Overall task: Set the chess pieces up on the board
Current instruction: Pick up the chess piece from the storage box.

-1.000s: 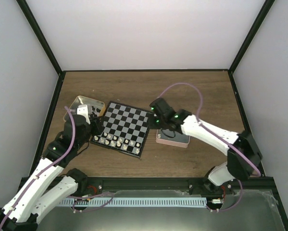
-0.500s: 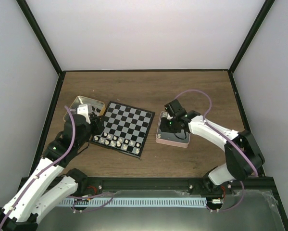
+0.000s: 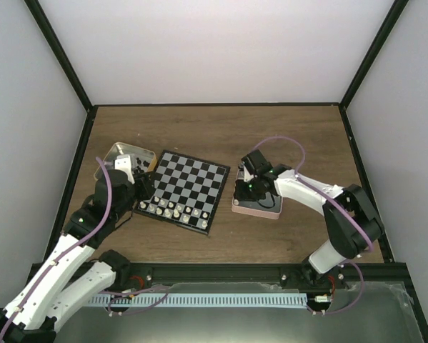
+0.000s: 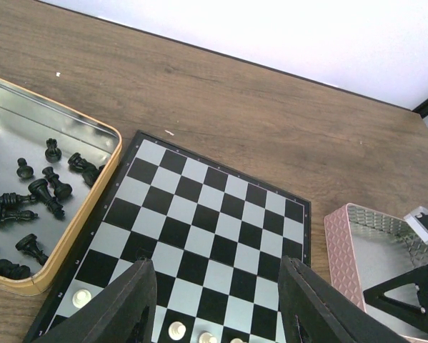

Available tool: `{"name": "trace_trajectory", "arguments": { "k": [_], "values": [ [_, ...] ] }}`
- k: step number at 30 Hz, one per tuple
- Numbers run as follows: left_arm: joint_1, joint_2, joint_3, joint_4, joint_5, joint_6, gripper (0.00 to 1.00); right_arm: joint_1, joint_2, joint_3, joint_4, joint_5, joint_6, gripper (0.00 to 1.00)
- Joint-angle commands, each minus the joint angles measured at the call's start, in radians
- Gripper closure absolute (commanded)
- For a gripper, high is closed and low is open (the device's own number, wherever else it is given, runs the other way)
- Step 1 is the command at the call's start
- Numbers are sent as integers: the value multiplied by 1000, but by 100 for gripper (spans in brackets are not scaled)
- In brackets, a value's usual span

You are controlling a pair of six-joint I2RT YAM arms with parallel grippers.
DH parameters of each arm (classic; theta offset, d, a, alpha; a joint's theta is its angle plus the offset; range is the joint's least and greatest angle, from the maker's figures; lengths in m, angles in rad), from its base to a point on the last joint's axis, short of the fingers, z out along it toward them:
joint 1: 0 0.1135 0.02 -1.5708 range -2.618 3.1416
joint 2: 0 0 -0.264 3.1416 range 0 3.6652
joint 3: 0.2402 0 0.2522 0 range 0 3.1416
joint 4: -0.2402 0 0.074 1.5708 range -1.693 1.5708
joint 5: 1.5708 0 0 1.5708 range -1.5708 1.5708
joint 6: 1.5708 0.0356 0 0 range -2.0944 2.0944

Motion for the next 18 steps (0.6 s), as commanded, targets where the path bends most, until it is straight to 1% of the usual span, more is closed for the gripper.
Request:
{"name": "trace_trajectory", "arguments": {
  "k": [1, 4, 14, 18],
  "values": [
    [3, -8, 15, 11, 6, -5, 51, -6, 26, -1, -28, 9, -35, 76],
    [3, -9, 17, 11, -3, -1, 51, -6, 25, -1, -33, 20, -37, 77],
    [3, -2, 15, 15, 9, -3, 51, -6, 50, -6, -10, -41, -53, 76],
    [3, -6, 7, 20, 9, -4, 51, -6, 60, -8, -11, -43, -61, 75]
  ]
}}
